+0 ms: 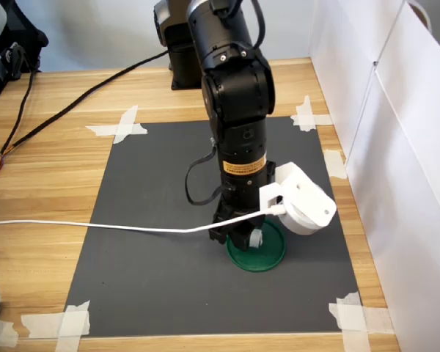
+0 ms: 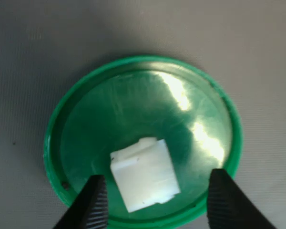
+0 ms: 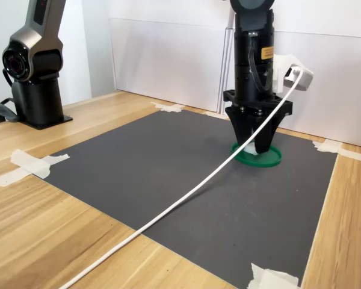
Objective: Grasp a white terminal and put it in the green lid.
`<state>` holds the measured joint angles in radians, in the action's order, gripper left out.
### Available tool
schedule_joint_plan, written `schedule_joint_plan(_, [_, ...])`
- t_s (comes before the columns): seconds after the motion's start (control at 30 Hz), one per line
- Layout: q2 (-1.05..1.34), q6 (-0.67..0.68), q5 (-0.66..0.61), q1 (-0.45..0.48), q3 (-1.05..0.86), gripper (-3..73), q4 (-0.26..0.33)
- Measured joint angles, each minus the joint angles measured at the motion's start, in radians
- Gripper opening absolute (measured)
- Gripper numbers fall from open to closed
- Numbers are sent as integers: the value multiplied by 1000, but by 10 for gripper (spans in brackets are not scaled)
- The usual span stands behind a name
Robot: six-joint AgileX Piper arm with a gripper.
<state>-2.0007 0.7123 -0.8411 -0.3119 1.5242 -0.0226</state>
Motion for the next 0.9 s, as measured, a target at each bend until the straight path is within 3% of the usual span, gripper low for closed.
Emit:
schedule_joint_plan(0.27, [108,-45,14,0,-6,548,1])
schedule_joint_plan(0.4, [235,-80,28,0,-50,494,-4])
schedule_joint_plan(0.53, [421,-94,100,0,-174,370,-6])
schedule_joint_plan(0.77, [797,-146,316,0,-450,62,-7])
schedule_joint_plan(0.9, [996,-263,397,0,-563,-11,-7])
